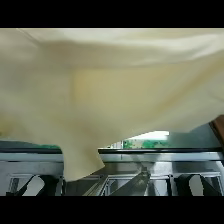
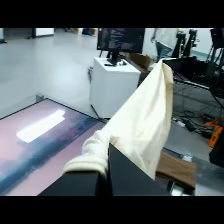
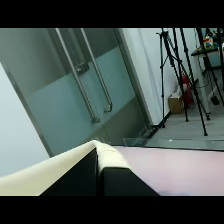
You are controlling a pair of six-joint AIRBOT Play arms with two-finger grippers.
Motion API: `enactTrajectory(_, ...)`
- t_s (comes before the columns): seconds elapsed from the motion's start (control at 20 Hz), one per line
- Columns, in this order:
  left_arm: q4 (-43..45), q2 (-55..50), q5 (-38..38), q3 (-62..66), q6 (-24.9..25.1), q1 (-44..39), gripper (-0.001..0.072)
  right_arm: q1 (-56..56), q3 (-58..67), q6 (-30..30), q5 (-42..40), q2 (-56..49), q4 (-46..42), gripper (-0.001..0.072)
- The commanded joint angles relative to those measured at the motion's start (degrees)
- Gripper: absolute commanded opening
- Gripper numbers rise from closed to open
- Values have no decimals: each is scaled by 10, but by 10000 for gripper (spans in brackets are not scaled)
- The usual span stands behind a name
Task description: Fold the shirts.
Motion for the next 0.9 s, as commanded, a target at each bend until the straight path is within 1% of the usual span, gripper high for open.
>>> enactTrajectory(0.0,77,-35,-3,-1,-9,-28,29,12,3,31,1,-19,-106,16)
enactTrajectory(0.1,224,-80,-9,-52,-12,-125,29,57,-18,52,-3,-51,-214,16)
enactTrajectory(0.15,296,-105,-4,-78,-12,-167,29,79,-37,54,-3,-69,-250,16)
enactTrajectory(0.25,392,-163,18,-130,-11,-241,28,126,-94,47,-11,-115,-285,16)
enactTrajectory(0.3,413,-196,32,-149,-2,-272,28,147,-122,37,-26,-141,-296,16)
enactTrajectory(0.45,429,-323,78,-165,28,-334,24,208,-196,-13,-101,-240,-304,16)
enactTrajectory(0.55,429,-417,94,-120,28,-350,23,233,-201,-47,-150,-324,-281,16)
enactTrajectory(0.6,428,-465,94,-80,15,-353,23,236,-198,-76,-163,-365,-244,16)
enactTrajectory(0.7,428,-539,94,-1,-22,-351,23,236,-168,-121,-162,-455,-167,16)
enactTrajectory(0.75,429,-572,95,40,-39,-351,23,235,-141,-122,-157,-497,-150,16)
enactTrajectory(0.85,429,-619,90,99,-64,-351,23,236,-82,-118,-140,-562,-145,16)
